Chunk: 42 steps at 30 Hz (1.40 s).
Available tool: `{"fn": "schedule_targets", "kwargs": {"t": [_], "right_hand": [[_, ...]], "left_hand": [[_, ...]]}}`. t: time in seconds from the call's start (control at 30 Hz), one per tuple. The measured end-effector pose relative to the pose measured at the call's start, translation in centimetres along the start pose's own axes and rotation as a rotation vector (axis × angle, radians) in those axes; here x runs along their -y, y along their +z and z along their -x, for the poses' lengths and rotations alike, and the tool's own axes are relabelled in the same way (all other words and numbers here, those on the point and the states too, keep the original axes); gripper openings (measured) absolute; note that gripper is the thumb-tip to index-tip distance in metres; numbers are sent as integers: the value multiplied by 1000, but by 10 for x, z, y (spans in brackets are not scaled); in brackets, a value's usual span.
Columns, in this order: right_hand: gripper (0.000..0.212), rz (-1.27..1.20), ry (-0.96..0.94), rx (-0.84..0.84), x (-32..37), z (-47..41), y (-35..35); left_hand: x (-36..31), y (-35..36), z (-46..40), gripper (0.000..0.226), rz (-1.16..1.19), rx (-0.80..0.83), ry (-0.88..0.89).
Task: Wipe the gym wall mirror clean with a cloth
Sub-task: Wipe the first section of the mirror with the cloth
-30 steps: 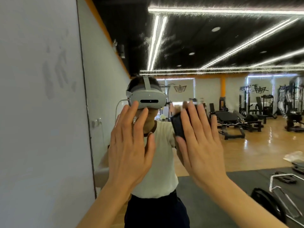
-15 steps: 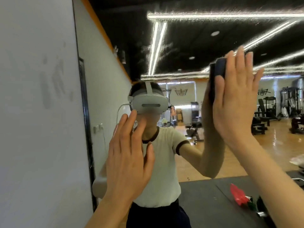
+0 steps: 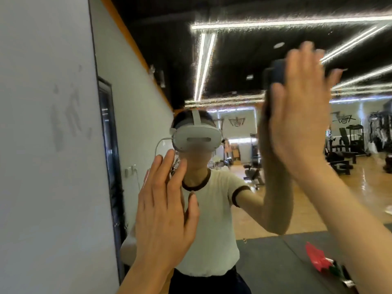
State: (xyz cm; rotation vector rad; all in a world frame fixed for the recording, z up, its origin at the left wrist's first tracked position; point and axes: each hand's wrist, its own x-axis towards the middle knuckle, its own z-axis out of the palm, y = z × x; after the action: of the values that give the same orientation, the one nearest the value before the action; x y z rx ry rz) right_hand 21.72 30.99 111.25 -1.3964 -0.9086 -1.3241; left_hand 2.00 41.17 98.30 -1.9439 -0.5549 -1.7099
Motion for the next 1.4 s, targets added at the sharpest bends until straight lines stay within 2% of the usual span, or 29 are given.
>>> {"fn": "schedule_targets", "kwargs": {"t": [0.1,0.17,0.23,0.3,0.37,0.43,0.53,0.6,0.67,0.73,0.8,0.83,0.9,0.97,1.03,1.1,1.17,1.23,1.3,1.4], "right_hand": [[55,15,129,-89,-7,10,6],[62,115,16,72,23,6,51],[78,179,-190,227,61,4,101],[75,137,-354,220,86,15,104],[63,-32,-419,101,82,30,60],[57,-101,-319,-31,51,38,15],[53,-69,21,2,-19,31,1],[54,-82,135,-22,-10,35,2],[55,-86,51,-23,33,50,6],[54,-133,-221,25,75,74,18],[54,-139,-403,106,83,87,17],[55,-110,-424,115,70,84,13],[56,-67,-308,78,27,75,4],[54,-57,-48,49,-12,70,-7],[54,-65,96,22,-13,74,-10],[61,-47,24,30,25,86,0],[67,-52,-220,74,61,105,9],[62,-71,-396,124,70,116,12],[64,-53,-379,153,43,112,7],[58,-31,-100,122,-16,104,-9]], "left_hand": [[0,2,0,59,-6,-3,-6],[-1,2,1,59,-1,-9,-9],[-2,2,0,56,-4,-15,-21],[-3,2,-1,56,-8,-22,-42],[-1,2,0,60,3,-20,-28],[0,1,1,63,8,-12,-7],[-1,0,1,62,10,-7,-6],[-2,-1,-1,60,11,-11,-4],[-3,0,-1,58,16,-13,-4],[-3,0,-1,59,29,-21,-5],[-3,0,0,60,39,-17,-5],[-4,-1,0,59,41,-21,-4],[-3,-2,-1,57,34,-21,1],[-4,-2,-1,56,30,-20,1],[-4,-1,-1,57,31,-18,-5],[-3,-1,-1,57,33,-20,-8],[-7,1,0,57,35,-11,-6],[-5,0,0,57,35,-19,-8],[-3,-1,0,57,41,-16,-1],[-2,-1,0,56,28,-9,3]]}}
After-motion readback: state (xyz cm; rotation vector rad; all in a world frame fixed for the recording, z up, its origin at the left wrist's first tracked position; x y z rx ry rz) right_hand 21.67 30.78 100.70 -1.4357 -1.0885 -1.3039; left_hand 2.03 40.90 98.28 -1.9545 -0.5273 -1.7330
